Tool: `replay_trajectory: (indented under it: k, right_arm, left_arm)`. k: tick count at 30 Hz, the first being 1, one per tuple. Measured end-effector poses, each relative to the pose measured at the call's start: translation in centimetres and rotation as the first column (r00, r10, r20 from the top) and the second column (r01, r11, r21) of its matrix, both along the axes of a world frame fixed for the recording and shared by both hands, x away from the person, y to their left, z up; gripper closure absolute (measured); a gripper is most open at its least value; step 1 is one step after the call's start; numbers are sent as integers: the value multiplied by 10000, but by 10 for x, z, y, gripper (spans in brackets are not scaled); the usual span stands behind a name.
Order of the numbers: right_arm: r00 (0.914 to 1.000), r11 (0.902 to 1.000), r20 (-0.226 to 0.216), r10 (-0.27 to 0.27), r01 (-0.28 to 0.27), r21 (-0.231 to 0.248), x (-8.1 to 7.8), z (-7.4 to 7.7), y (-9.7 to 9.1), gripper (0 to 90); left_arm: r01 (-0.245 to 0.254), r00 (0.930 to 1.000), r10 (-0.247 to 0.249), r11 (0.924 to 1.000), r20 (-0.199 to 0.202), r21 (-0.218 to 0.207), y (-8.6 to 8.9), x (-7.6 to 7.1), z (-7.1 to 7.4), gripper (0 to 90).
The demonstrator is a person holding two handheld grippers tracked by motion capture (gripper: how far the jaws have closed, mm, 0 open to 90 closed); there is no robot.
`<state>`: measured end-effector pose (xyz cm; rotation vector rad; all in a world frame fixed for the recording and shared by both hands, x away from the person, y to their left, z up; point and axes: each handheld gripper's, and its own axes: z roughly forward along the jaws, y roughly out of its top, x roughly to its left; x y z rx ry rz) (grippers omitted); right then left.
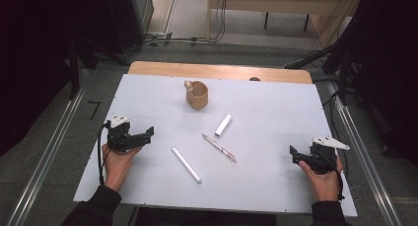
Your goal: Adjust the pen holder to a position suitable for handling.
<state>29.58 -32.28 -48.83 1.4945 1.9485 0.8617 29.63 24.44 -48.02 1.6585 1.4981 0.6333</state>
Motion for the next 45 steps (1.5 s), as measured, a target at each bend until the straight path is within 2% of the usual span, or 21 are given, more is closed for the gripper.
replay_trajectory:
  k: [2, 3, 9, 13, 23, 33, 45]
  right_arm:
    - [9999, 10000, -91, 87, -87, -29, 0, -1, 0, 109]
    - [9998, 9996, -104, 184, -186, -227, -1, -2, -1, 108]
    - [9999, 9997, -1, 157, -157, -180, -2, 0, 0, 108]
    - [9997, 9994, -32, 240, -240, -237, -2, 0, 2, 108]
    - [9995, 9992, -107, 291, -294, -263, -2, -1, 5, 109]
    - [9995, 9991, -81, 321, -323, -260, -2, -1, 6, 109]
    - [9993, 9988, -60, 382, -384, -315, -1, -1, 7, 109]
  left_arm:
    - [30, 10000, -30, 10000, 84, -67, 0, -2, 0, 80]
    - [21, 10000, -20, 10000, 82, -80, 0, -2, 0, 80]
    - [98, 9999, -97, 9997, 66, -234, -1, -2, 1, 86]
    - [94, 9997, -85, 9992, 236, -388, -2, 1, 4, 117]
    - [154, 9994, -141, 9990, 311, -430, -20, 27, 9, 120]
    - [208, 9997, -193, 9953, 171, -943, -35, 62, 15, 116]
    - [282, 9993, -256, 9945, 269, -1010, -45, 82, 20, 143]
